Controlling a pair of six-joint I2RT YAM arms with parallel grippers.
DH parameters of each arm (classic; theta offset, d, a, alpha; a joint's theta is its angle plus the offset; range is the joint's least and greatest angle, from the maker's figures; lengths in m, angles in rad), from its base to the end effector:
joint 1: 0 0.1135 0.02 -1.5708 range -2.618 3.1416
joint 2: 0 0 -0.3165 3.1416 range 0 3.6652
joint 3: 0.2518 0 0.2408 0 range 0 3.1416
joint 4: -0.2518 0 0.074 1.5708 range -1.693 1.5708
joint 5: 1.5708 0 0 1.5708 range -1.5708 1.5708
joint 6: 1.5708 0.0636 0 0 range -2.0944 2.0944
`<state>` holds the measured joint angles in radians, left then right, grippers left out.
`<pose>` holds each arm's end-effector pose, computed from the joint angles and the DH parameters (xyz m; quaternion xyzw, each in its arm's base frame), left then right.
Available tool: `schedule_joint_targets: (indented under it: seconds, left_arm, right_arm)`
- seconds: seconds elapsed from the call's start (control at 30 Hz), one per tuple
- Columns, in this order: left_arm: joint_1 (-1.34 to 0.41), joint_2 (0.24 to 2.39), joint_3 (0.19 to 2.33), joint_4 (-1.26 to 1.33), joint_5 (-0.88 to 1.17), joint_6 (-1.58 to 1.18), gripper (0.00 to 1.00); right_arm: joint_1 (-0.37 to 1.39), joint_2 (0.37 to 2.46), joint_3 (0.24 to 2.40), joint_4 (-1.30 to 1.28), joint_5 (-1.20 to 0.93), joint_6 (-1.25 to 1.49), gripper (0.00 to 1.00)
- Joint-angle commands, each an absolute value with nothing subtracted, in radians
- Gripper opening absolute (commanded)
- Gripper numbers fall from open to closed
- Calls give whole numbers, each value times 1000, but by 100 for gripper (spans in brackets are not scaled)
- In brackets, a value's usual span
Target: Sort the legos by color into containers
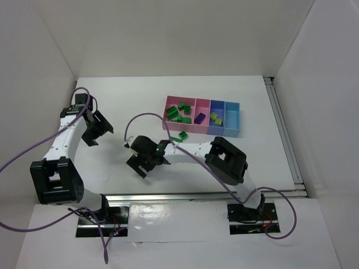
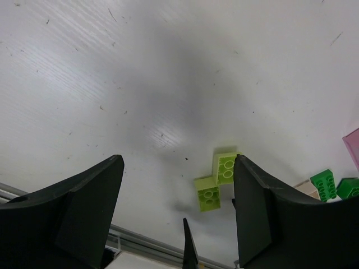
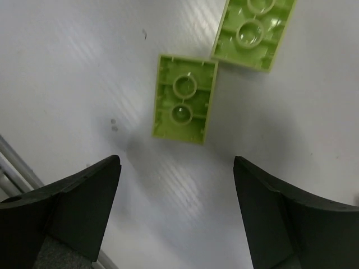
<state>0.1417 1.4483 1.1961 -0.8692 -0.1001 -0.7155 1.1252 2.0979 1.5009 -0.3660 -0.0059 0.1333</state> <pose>0.2780 0.0461 0.3039 -0.4148 0.8809 -0.0162 0.2272 0.2084 0.4372 0.1926 -0.4548 0.8388 0.1784 0.2403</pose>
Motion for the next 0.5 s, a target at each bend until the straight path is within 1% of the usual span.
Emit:
schedule_joint_targets:
  seconds: [0.0, 0.17, 0.2, 0.3, 0.33, 0.4, 0.43, 0.47]
  left_arm:
    - [146, 1427, 1223, -884, -100, -735, 83]
    - [146, 1427, 1204, -865, -91, -735, 83]
    - [146, 1436, 1204, -865, -78, -735, 83]
    - [155, 1436, 1204, -865, -78, -724, 83]
    - [155, 1436, 1204, -865, -78, -724, 83]
    - [155, 1445, 1204, -855, -68, -724, 83]
    - [155, 1445, 1204, -854, -67, -715, 83]
    - [155, 1445, 1204, -854, -55, -715, 83]
  right_arm:
    - [1120, 2141, 1565, -307, 37, 126, 88]
    - [1120, 2209, 1634, -298, 37, 126, 76]
    - [1120, 2220, 1647, -298, 37, 126, 70]
    - [1120, 2230, 1667, -308, 72, 126, 59]
    - [1120, 2221, 1681, -308, 72, 126, 51]
    - [1120, 2210, 1713, -319, 83, 135, 43]
    - [1120, 2186, 1723, -330, 83, 135, 34]
    - [1111, 2172, 1723, -339, 97, 144, 30]
